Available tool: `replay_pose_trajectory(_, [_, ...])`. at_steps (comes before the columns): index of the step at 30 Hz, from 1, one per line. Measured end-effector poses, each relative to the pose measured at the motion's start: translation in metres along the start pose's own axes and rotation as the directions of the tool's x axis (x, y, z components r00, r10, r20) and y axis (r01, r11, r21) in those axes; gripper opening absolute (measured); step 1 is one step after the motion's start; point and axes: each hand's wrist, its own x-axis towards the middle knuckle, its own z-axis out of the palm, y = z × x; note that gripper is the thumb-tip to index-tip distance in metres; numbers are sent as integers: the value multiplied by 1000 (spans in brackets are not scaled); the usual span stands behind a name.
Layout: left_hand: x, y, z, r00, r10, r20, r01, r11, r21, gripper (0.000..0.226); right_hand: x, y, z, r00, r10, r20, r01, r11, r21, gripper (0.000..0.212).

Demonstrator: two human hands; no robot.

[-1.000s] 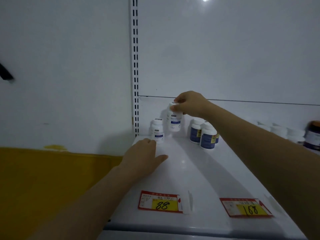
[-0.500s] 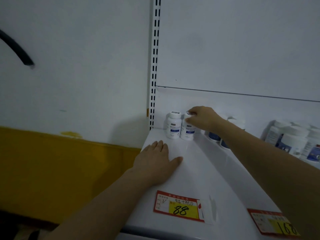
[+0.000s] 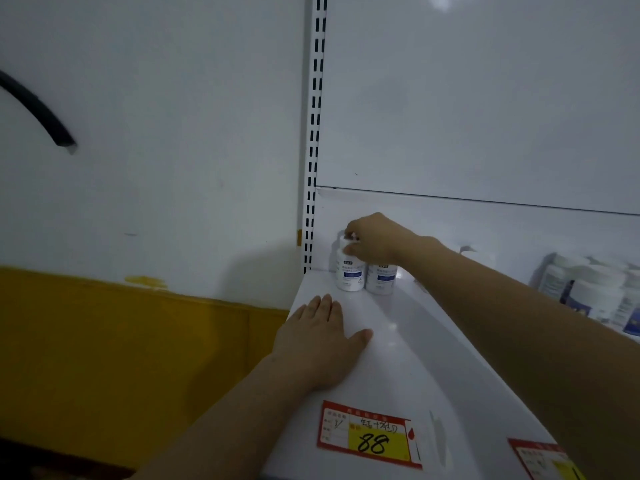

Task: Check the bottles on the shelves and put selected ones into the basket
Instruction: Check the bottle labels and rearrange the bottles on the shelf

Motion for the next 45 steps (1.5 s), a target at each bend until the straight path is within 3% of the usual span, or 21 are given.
replay_pose_trajectory(10, [-9,5,-42,986,-79,-144,26,940,-340,71,-45,-7,-85,955,-85,-285,121,987,111,44])
replay_pose_trajectory(14, [-8,16,-75,971,-130,-201,-54,698,-714,77,-72,-8,-119,944,-36,-328,137,947,290,41])
replay_pose_trajectory(16, [-14,25,-88,967,-76,-245,-154,590,-793,57,-84,-8,-129,950,-15,-311,142,909,392,39])
replay_pose_trajectory(18, [-23,35,-96,940,-29,-341,-277,523,-806,27,-96,-8,-135,953,-2,-304,146,881,450,39])
replay_pose_trajectory(20, [-31,43,-98,912,-7,-409,-356,479,-802,21,-108,-6,-138,955,1,-297,147,868,474,38])
replay_pose_trajectory(27, [-53,61,-90,916,-18,-402,-368,364,-855,23,-135,2,-134,964,27,-264,129,823,553,34])
replay_pose_trajectory(33, [-62,70,-84,928,-28,-371,-336,362,-869,39,-149,7,-128,970,48,-236,111,782,613,35])
replay_pose_trajectory(45, [-69,73,-85,929,26,-368,-355,337,-872,29,-162,4,-133,970,47,-237,109,792,600,34])
